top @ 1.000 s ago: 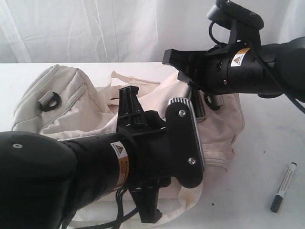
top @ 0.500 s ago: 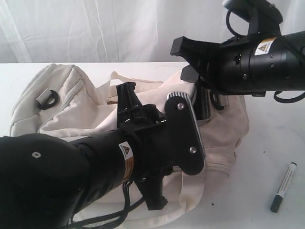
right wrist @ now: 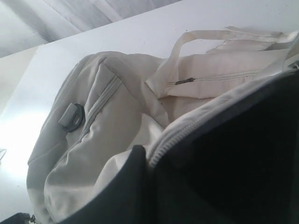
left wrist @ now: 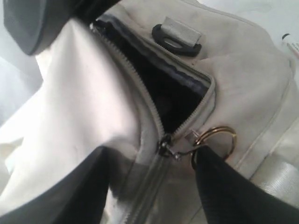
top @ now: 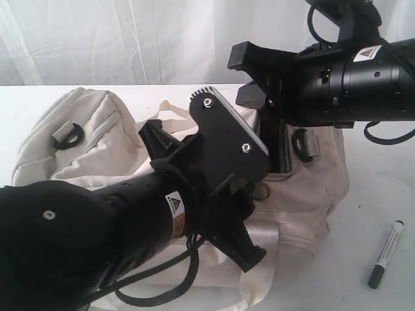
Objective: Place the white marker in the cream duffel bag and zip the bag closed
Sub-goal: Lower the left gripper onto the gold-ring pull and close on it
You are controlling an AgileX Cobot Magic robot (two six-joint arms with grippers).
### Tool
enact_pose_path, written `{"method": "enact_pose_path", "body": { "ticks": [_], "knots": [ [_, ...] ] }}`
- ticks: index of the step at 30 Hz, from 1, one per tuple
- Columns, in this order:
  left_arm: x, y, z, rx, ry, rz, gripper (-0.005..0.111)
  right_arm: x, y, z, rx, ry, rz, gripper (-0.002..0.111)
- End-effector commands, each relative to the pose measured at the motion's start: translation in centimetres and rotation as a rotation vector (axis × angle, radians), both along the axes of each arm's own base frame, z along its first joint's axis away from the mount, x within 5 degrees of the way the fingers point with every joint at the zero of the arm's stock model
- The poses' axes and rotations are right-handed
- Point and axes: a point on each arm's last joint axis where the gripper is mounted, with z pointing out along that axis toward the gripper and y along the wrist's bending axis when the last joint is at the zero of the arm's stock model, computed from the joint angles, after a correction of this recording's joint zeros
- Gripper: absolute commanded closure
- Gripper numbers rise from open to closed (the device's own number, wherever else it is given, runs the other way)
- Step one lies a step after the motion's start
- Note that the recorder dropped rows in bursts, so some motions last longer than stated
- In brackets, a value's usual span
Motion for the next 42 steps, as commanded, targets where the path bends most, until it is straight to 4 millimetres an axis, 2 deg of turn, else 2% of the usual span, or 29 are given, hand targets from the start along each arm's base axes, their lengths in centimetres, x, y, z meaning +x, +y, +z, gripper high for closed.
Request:
{"method": "enact_pose_path", "body": {
  "ticks": [1,8,13,18,26,29,32,34,37,40,42],
  "knots": [
    [-0.1,0.3,-0.4,-0.091,0.132,0.094,0.048,0.0,-0.3,1.0,0.009,-0.065,-0.011,0.108],
    [-1.1,1.1,-1.0,-0.053,0.289,0.133,0.048,0.2,-0.3,1.2,0.012,-0.094,-0.026,0.108],
    [-2.1,1.7,-0.3,-0.070,0.376,0.116,0.048,0.2,-0.3,1.2,0.013,-0.097,-0.028,0.108],
    [-2.4,1.9,0.9,-0.129,0.366,0.080,0.048,0.2,-0.4,1.3,0.016,-0.101,-0.029,0.108],
    [-2.7,1.4,1.2,-0.202,0.396,0.039,0.048,0.2,-0.4,1.3,0.000,-0.119,-0.021,0.108],
    [-2.8,1.7,1.5,-0.177,0.373,0.030,0.051,0.2,-0.4,1.4,-0.003,-0.123,-0.020,0.108],
    [-1.7,2.9,2.8,-0.012,0.203,0.088,0.062,0.3,-0.4,1.4,-0.003,-0.133,-0.024,0.108],
    [-1.2,3.7,3.2,0.057,0.131,0.150,0.062,0.3,-0.5,1.5,0.000,-0.143,-0.032,0.108],
    [-0.4,4.7,2.7,0.135,0.099,0.291,0.062,0.4,-0.5,1.6,0.004,-0.147,-0.037,0.108],
    [1.0,4.8,2.4,0.131,0.067,0.313,0.062,0.5,-0.4,2.1,0.013,-0.162,-0.039,0.108],
    [2.1,5.0,2.4,0.045,0.058,0.347,0.062,0.7,-0.3,2.4,0.003,-0.182,-0.033,0.108]
  ]
}}
